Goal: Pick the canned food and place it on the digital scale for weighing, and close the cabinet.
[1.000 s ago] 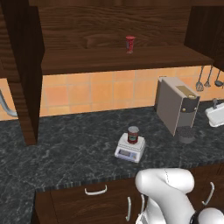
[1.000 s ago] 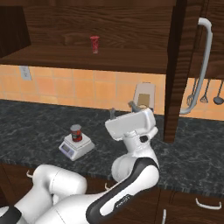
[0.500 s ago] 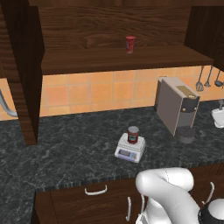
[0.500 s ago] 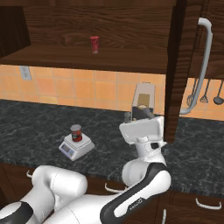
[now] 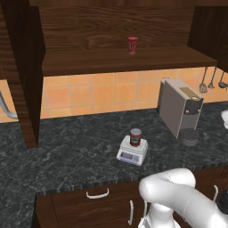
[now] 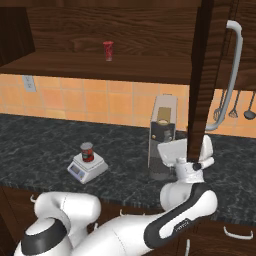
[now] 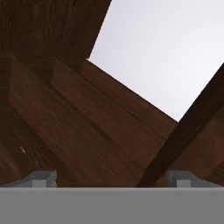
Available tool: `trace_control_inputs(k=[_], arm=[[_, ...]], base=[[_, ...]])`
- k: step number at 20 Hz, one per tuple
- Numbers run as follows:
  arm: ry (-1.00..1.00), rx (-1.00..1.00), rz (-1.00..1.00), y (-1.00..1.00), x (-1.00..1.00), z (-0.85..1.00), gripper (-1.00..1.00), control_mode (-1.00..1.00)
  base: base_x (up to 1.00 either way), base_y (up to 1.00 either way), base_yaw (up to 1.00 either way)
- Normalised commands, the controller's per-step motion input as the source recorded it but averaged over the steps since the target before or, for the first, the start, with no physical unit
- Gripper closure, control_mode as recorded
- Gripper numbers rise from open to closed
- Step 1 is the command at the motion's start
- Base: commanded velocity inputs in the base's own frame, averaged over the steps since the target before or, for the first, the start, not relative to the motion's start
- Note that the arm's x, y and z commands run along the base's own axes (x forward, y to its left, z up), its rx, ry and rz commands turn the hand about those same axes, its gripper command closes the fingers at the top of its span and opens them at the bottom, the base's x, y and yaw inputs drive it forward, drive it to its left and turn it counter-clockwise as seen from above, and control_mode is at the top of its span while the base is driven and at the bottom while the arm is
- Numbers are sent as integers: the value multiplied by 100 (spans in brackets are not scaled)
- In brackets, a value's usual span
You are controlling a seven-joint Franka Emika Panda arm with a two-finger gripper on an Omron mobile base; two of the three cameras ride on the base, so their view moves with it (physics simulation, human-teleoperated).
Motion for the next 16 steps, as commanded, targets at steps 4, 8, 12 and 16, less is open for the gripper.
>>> trace_control_inputs(k=[4,8,12,16], arm=[[17,0,-7,-71,44,-26,-100,-100],[13,0,-11,-76,31,0,-100,-100],[-15,2,-8,-61,2,6,-100,-100],[-40,5,-1,-54,-20,44,-100,-100]], base=[[0,0,0],[0,0,0],[0,0,0],[0,0,0]])
